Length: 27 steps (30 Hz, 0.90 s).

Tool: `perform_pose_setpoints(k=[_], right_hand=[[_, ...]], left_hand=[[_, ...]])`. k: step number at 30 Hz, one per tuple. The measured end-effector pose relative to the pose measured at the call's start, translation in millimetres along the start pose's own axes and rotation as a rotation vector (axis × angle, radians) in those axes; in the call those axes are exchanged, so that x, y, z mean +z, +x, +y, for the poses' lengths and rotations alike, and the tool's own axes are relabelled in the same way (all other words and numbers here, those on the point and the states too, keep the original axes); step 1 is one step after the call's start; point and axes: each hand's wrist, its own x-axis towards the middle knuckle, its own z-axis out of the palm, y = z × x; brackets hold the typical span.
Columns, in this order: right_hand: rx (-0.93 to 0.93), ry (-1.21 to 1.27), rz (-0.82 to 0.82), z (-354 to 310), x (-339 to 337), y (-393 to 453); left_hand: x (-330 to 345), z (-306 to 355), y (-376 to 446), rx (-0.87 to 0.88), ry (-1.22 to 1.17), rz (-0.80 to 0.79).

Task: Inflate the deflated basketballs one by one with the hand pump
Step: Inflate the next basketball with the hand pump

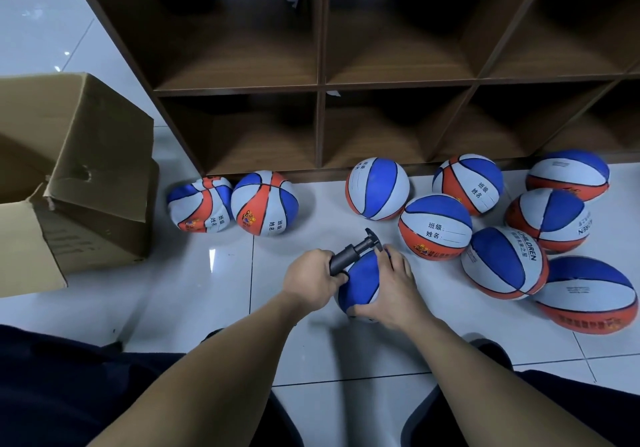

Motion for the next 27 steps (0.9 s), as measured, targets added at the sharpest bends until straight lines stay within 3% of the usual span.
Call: perform_pose_setpoints(k=[3,8,12,15,18,22,27], right_hand=[[0.03,0.023,-0.009,4,-4,0],[0.012,-0.012,-0.006,-11,-5,-5],[-0.098,0.046,0.001,-71,6,-12],[-0.263,0.142,-0.061,-133,18,-17],[-0.395,0.181,-0.098,-199,34,-16],[-0.415,0.139,-0.11,-267,62,-5],[-0.361,0.093,-0.172,-299,104,21]], left_hand=[[-14,5,-6,0.019,0.035,0.09],[-96,24,-16,0.129,0.164,0.066],[-196,38,-41,0.18,0.333,0.138],[-278,26,-67,0.128,0.36,0.328],[-332,-10,-92,0.026,0.362,0.422],[-351,-70,-108,-0.152,0.313,0.404],[-352,-110,-102,-0.16,0.299,0.327]])
